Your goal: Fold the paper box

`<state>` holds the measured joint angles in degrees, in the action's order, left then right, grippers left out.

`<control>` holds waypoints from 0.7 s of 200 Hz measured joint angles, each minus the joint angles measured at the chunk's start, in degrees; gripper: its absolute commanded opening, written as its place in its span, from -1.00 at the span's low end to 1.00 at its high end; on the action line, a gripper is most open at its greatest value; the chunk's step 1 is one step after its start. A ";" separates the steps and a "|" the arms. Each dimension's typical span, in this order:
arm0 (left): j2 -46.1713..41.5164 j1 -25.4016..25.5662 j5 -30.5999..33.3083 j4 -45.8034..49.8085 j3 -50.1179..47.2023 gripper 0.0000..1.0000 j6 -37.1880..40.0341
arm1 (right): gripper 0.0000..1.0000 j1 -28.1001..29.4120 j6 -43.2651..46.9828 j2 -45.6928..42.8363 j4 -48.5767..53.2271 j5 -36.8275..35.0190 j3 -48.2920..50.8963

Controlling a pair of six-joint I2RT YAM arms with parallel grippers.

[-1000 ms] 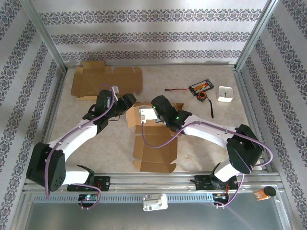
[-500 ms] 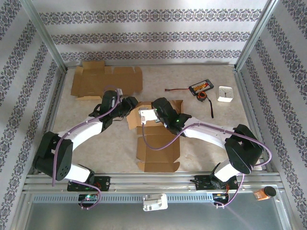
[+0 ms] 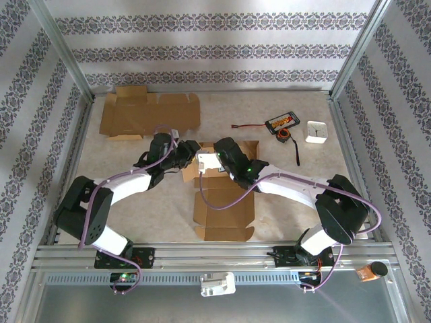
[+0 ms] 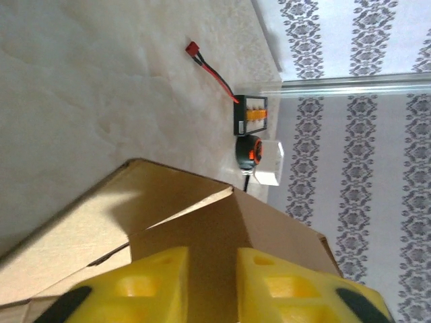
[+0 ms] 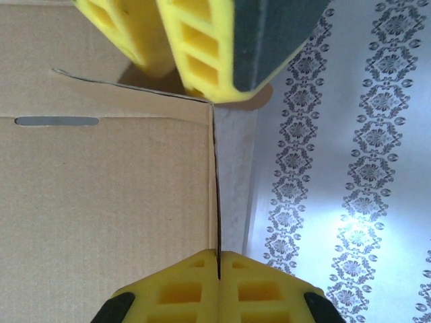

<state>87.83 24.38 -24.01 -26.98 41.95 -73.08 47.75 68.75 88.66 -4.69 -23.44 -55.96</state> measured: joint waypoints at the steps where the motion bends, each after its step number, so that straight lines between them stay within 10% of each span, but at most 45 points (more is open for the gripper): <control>1: 0.07 0.02 -0.02 -0.11 0.00 -0.64 -0.11 | -0.93 0.00 0.00 0.00 0.02 -0.04 0.00; 40: 1.31 0.44 -0.42 -5.01 -0.92 -1.00 -2.49 | -0.93 0.02 -0.26 0.11 0.63 -1.11 0.00; 140: -9.79 2.25 1.86 4.85 -5.70 -0.79 3.78 | -0.93 0.00 -1.31 0.55 -0.35 -0.72 -0.33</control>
<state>78.04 26.63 -22.15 -22.13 36.25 -69.30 47.75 67.44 89.21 -5.04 -24.16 -56.29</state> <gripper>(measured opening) 0.097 0.046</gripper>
